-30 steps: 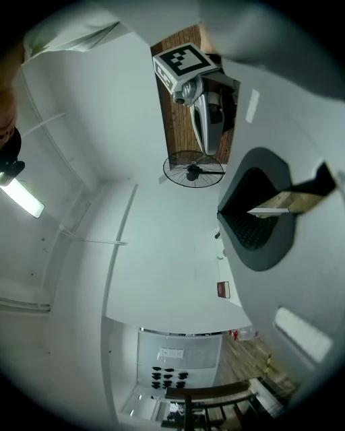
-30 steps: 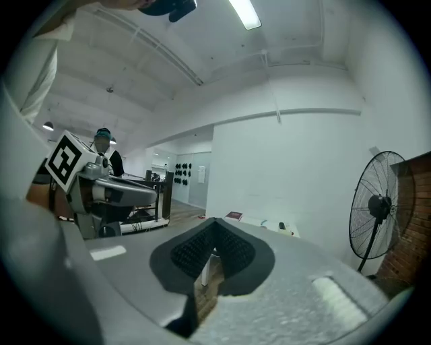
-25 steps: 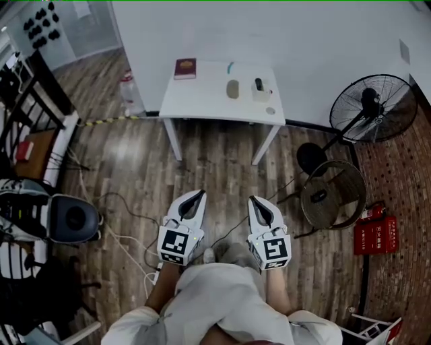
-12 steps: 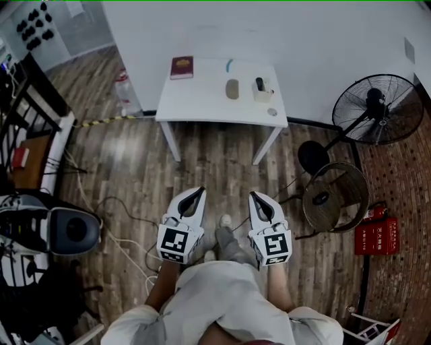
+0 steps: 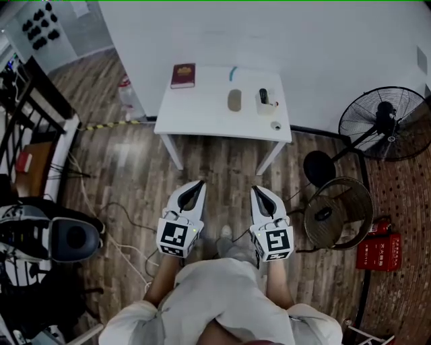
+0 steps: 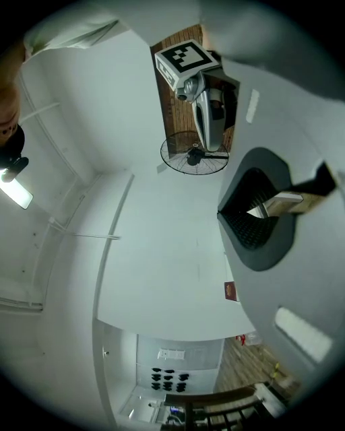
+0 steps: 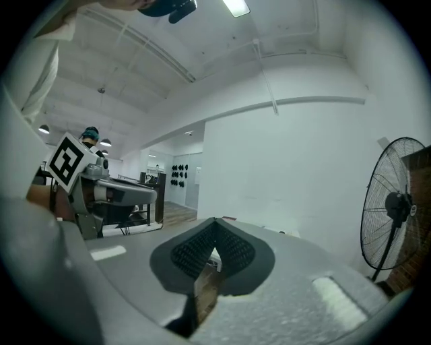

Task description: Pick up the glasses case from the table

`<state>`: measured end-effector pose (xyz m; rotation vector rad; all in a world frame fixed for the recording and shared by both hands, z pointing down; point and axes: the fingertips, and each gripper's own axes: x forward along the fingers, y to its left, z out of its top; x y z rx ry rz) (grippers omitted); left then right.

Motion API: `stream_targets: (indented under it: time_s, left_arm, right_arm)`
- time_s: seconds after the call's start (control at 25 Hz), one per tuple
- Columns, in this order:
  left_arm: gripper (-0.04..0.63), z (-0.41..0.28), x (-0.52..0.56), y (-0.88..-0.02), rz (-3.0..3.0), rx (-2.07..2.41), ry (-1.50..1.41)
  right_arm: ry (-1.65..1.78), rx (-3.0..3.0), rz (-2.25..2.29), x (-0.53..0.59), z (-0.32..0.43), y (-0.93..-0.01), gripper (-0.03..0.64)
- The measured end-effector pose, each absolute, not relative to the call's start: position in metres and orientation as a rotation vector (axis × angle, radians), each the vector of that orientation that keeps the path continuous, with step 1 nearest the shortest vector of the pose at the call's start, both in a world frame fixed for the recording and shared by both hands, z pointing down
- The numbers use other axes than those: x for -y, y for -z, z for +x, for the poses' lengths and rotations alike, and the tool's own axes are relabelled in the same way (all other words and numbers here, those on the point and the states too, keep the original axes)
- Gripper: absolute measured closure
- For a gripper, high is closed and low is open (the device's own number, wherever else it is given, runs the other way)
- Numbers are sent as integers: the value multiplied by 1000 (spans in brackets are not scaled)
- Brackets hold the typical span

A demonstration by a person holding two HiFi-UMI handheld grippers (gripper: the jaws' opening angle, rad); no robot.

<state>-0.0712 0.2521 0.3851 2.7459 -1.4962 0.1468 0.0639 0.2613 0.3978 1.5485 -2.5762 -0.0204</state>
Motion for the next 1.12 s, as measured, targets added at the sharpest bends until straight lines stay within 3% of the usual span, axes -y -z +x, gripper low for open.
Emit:
stream_targets:
  time_s: [1.12]
  left_arm:
    - [577, -26, -99, -389, 2652, 1600, -191]
  right_arm:
    - [-37, 2637, 1437, -91, 109, -402, 612]
